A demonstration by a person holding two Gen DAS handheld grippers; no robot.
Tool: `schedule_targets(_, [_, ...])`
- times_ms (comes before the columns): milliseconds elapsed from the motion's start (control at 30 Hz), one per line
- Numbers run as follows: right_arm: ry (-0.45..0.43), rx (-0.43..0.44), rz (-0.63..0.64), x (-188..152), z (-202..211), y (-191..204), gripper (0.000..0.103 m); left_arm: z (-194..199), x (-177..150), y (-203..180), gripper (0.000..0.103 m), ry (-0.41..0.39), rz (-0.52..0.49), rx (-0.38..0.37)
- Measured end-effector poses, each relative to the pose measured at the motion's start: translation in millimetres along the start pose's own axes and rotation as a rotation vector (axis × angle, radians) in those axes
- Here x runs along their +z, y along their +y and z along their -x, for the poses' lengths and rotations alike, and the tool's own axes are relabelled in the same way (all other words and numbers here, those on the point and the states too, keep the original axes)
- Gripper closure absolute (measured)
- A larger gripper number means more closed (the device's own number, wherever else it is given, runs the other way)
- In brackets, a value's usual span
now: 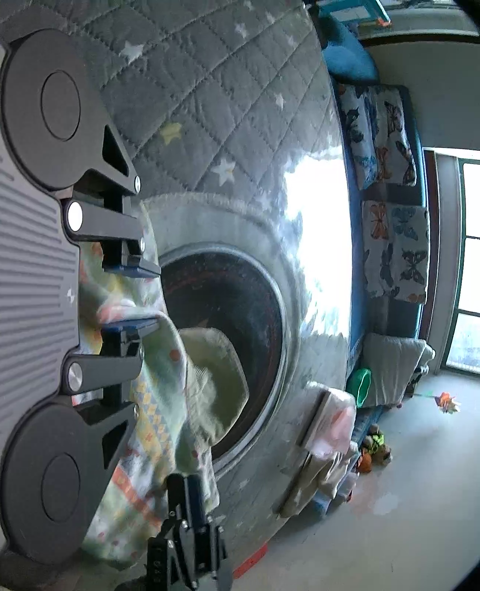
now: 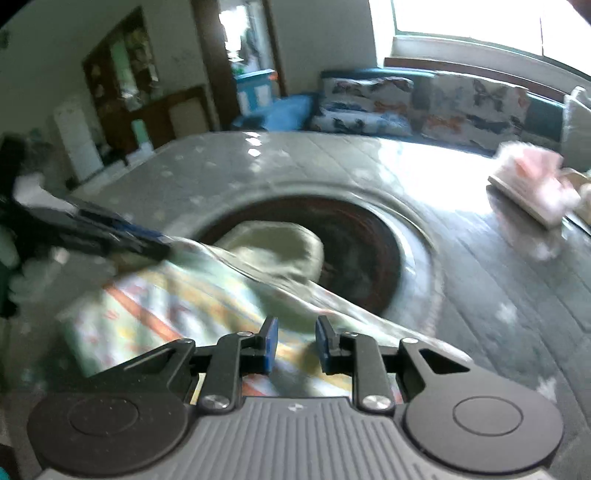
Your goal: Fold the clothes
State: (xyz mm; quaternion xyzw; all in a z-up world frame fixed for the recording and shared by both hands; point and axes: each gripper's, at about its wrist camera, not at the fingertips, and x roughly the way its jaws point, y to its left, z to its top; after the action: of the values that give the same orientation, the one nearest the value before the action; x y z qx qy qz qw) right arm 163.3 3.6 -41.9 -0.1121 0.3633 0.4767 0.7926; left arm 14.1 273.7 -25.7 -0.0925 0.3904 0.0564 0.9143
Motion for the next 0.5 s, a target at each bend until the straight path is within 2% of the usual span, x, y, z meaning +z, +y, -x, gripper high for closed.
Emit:
schedule_targets(200, [-0.023, -0.085, -0.032, -1, 8, -14, 0.084, 0, 2, 21, 0.078, -0.004, 0.046, 0.109])
schedule_targets(300, [-0.061, -0.142, 0.006, 2, 14, -6, 0.082, 4, 3, 26, 0.079, -0.013, 0.072, 0.154])
schedule_targets(400, [-0.071, -0.097, 0.02, 5, 18, 4, 0.081, 17, 4, 15, 0.079, -0.051, 0.068, 0.141])
schedule_targets(500, [-0.057, -0.037, 0.055, 9, 11, 20, 0.08, 24, 6, -8, 0.079, -0.075, 0.049, 0.052])
